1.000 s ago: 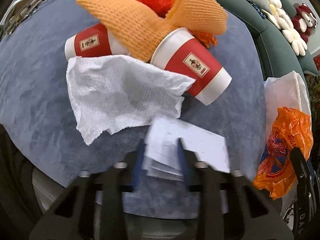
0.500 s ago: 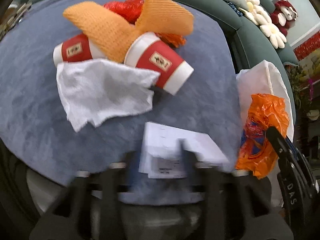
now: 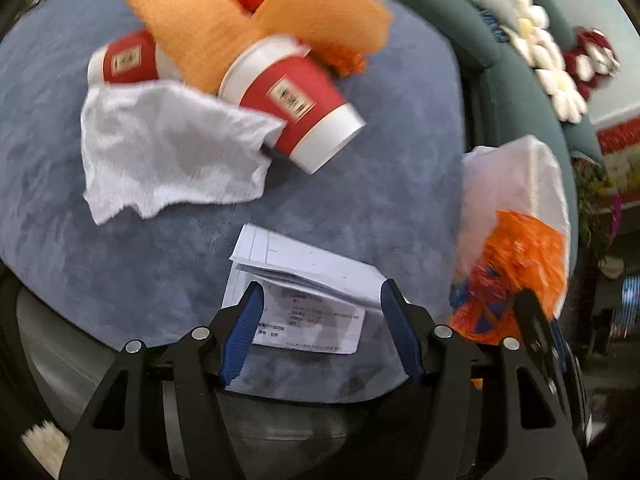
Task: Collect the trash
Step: 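Grasp the printed receipt with the left tool while the right tool holds the orange bag, then carry receipt and bag over the bin while the left tool opens, dropping the receipt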
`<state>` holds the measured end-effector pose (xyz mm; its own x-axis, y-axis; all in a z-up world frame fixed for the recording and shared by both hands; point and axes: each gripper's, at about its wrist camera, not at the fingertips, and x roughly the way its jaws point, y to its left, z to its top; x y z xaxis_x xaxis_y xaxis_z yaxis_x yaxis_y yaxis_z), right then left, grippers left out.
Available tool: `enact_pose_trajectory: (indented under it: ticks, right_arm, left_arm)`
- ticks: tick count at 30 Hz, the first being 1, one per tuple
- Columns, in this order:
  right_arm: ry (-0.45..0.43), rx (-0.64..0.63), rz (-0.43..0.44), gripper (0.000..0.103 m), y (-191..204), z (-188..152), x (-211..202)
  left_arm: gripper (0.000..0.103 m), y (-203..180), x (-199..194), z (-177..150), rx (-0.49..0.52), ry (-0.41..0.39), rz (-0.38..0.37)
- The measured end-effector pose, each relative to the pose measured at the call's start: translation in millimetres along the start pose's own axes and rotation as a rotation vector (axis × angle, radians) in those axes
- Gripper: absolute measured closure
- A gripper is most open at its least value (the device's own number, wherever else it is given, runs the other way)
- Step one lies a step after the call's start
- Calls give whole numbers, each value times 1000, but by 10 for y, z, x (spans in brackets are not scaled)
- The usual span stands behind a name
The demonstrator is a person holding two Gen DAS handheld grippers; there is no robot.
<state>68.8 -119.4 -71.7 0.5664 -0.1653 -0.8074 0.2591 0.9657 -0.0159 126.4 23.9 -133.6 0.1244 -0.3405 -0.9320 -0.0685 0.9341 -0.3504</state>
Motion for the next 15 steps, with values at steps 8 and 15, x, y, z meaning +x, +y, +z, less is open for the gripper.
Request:
enact_pose_trajectory:
  ticks: [8, 15]
  right_arm:
    - [5, 1, 19, 88, -33, 0, 34]
    - [-21, 8, 7, 88, -95, 24, -47]
  left_arm:
    - [86, 47, 238, 67, -73, 57, 13]
    - [99, -160, 13, -3, 103, -46, 25]
